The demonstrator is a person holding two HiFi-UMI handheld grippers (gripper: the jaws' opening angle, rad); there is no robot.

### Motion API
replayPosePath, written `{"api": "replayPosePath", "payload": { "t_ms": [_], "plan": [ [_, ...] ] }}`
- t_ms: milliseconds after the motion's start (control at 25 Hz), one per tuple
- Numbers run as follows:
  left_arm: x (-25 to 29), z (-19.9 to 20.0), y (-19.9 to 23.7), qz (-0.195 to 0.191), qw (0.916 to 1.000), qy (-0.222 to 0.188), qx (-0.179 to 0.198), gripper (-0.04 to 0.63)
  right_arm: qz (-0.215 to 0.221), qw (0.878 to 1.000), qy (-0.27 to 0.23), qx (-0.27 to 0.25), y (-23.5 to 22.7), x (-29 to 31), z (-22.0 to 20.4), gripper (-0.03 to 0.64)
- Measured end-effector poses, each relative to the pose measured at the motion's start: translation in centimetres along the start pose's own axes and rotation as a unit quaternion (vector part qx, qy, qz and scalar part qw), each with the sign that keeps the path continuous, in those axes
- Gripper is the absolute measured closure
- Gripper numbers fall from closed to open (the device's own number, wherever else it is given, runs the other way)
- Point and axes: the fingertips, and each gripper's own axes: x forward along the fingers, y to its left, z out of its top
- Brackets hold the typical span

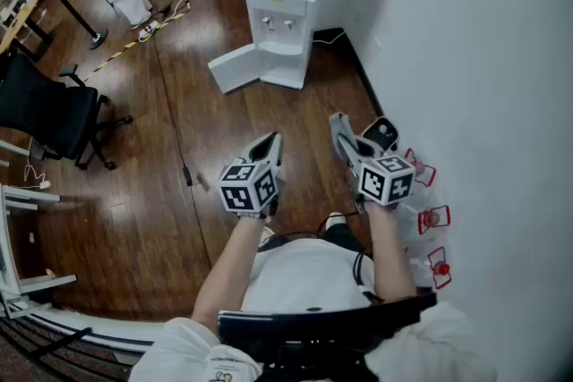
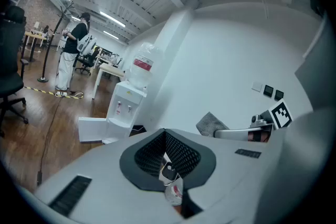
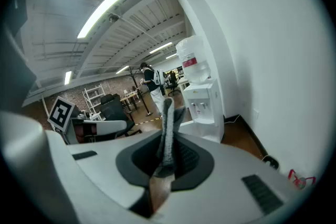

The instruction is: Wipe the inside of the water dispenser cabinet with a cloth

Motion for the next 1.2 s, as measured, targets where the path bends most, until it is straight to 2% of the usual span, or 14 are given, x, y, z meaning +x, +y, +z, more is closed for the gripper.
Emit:
{"api": "replayPosePath", "payload": {
  "t_ms": [440,640,880,1040,1200],
  "plan": [
    [-2.6,1.6,7.5,-0.004,0.9999,0.015,0.006,0.607,-0.019,1.0,0.004,0.01,5.0,5.4,-1.0,0.589],
    [-1.0,2.4,9.7,-0.005,0.9998,0.02,0.0,0.607,-0.021,1.0,0.012,0.013,4.7,8.1,-0.5,0.589],
    [3.7,3.6,11.3,-0.003,0.9996,0.029,-0.003,0.607,-0.012,0.999,0.014,0.028,1.5,12.4,1.1,0.589],
    [9.6,5.9,13.9,0.005,0.9992,0.04,-0.001,0.607,-0.004,0.999,0.02,0.044,-2.3,18.0,3.7,0.589],
    [16.1,8.1,17.2,0.032,0.9976,0.06,-0.013,0.607,0.016,0.998,0.044,0.047,-5.9,24.1,6.9,0.589]
  ]
}}
